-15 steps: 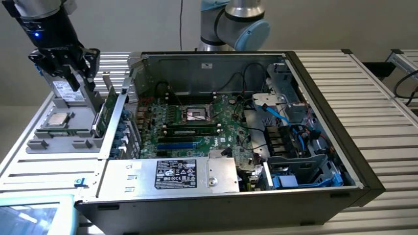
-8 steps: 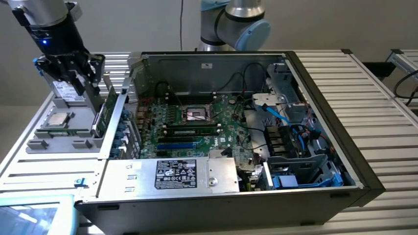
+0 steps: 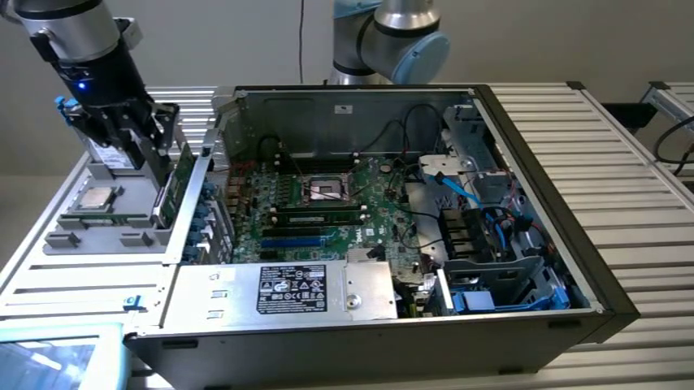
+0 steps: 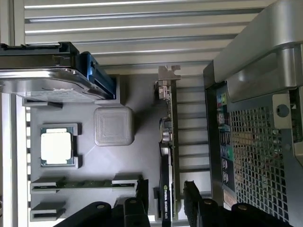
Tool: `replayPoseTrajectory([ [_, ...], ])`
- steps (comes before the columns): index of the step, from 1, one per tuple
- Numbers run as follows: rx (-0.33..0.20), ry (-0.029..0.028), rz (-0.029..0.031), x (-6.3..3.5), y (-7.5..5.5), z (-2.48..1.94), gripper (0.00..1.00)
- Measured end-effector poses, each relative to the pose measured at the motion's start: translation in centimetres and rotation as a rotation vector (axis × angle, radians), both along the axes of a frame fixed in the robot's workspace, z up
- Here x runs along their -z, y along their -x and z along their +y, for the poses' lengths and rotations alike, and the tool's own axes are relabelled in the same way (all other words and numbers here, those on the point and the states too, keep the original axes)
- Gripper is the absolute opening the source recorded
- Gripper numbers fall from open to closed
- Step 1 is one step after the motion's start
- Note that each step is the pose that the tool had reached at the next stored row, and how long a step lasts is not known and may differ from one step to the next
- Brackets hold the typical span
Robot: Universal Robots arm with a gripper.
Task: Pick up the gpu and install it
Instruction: 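Pick up the gpu and move the gpu toward the slot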
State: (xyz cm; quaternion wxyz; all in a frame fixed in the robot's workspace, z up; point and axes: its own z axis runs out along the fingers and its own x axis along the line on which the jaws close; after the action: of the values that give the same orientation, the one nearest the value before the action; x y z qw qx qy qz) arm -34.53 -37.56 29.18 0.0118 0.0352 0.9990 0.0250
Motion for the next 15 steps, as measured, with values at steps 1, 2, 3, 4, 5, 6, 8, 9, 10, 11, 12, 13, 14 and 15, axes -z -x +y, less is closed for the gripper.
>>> replayPoseTrajectory([
  [1,0.000,-0.0001,-0.0001,0.18,0.0,-0.01,0.44],
  [2,0.000,-0.0001,-0.0001,0.38,0.0,-0.03,0.44],
  [3,0.000,0.0000,0.0000,0.56,0.0,-0.03,0.44],
  [4,0.000,0.0000,0.0000,0.74,-0.1,-0.04,0.44],
  [5,0.000,-0.0001,-0.0001,0.91,-0.1,-0.04,0.44],
  [6,0.000,-0.0001,-0.0001,1.10,-0.2,-0.04,0.44],
  [8,0.000,-0.0001,-0.0001,1.47,-0.4,-0.04,0.44],
  [9,0.000,0.0000,-0.0001,1.65,-0.5,-0.04,0.44],
  [10,0.000,0.0000,0.0000,1.83,-0.5,-0.04,0.44],
  [11,0.000,0.0000,0.0000,2.00,-0.6,-0.04,0.44],
  [12,0.000,0.0000,0.0000,2.19,-0.7,-0.04,0.44],
  [13,0.000,0.0000,-0.0001,2.37,-0.8,-0.04,0.44],
  [14,0.000,-0.0001,-0.0002,2.55,-0.8,-0.04,0.44],
  [15,0.000,-0.0001,0.0000,2.73,-0.9,-0.04,0.44],
])
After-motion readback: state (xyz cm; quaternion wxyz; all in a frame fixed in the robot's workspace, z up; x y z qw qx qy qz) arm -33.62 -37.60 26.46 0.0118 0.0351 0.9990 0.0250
